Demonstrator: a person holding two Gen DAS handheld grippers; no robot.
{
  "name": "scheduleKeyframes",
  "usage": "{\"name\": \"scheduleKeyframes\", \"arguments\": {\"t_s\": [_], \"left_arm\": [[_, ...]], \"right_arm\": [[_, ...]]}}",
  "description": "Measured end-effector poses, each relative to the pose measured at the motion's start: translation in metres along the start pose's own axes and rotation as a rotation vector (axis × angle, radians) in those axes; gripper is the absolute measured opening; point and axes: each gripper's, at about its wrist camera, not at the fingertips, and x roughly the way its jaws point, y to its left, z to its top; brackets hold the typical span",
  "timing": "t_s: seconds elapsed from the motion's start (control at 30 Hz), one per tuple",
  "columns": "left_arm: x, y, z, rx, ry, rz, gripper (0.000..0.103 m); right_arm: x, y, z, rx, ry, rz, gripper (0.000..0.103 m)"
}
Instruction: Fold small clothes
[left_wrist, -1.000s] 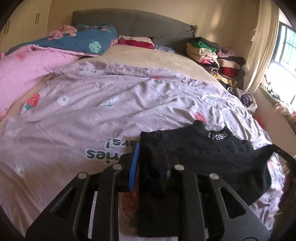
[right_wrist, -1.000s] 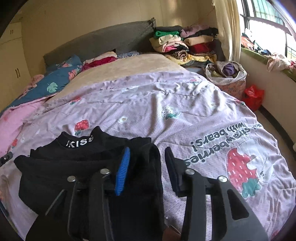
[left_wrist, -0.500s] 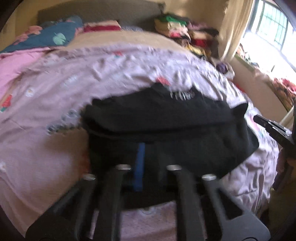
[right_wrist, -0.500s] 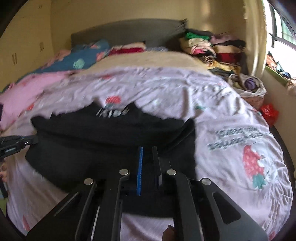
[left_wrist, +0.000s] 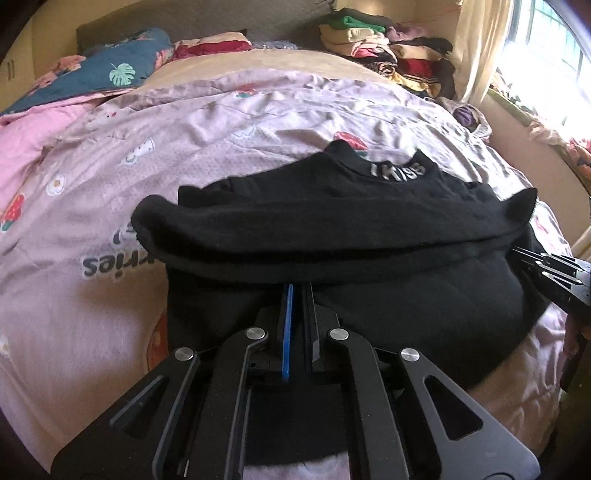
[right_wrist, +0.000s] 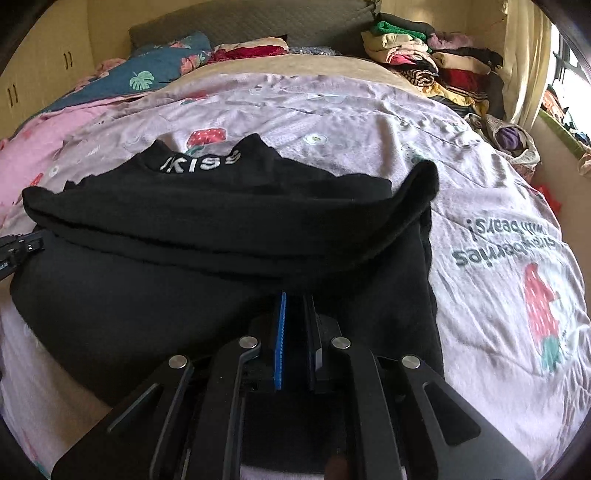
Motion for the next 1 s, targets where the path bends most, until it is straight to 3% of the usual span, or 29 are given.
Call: {"name": "scheduleKeyframes", "arguments": {"t_s": [0.37,0.8,0.87,0.93,1.0], "left_arm": [[0.020,0.014,0.029,-0.013,-0.044,0.041,0.001],[0.010,0.061,0.054,-0.163,-0.143,0.059,0.002],[0.006,0.069,0.056,-0.185,-0.151,0.065,0.010],[0.007,0.079,0.055,-0.216,-0.140,0.064,0.023],[0.013,0.088,0.053,-0.250,-0.111,0.055,0.036]], "right_arm": [[0.019,-0.010,0.040,0.028,-0.063,0.018,0.008],[0.012,-0.043,0.062,0.111,-0.155,-0.008,0.010],[0.007,-0.051,0.061,0.126,-0.160,-0.031,0.020],[0.006,-0.060,0.059,0.128,-0.147,-0.051,0.052],[0.009,-0.067,0.057,0.137,-0.137,-0.081,0.062]]}}
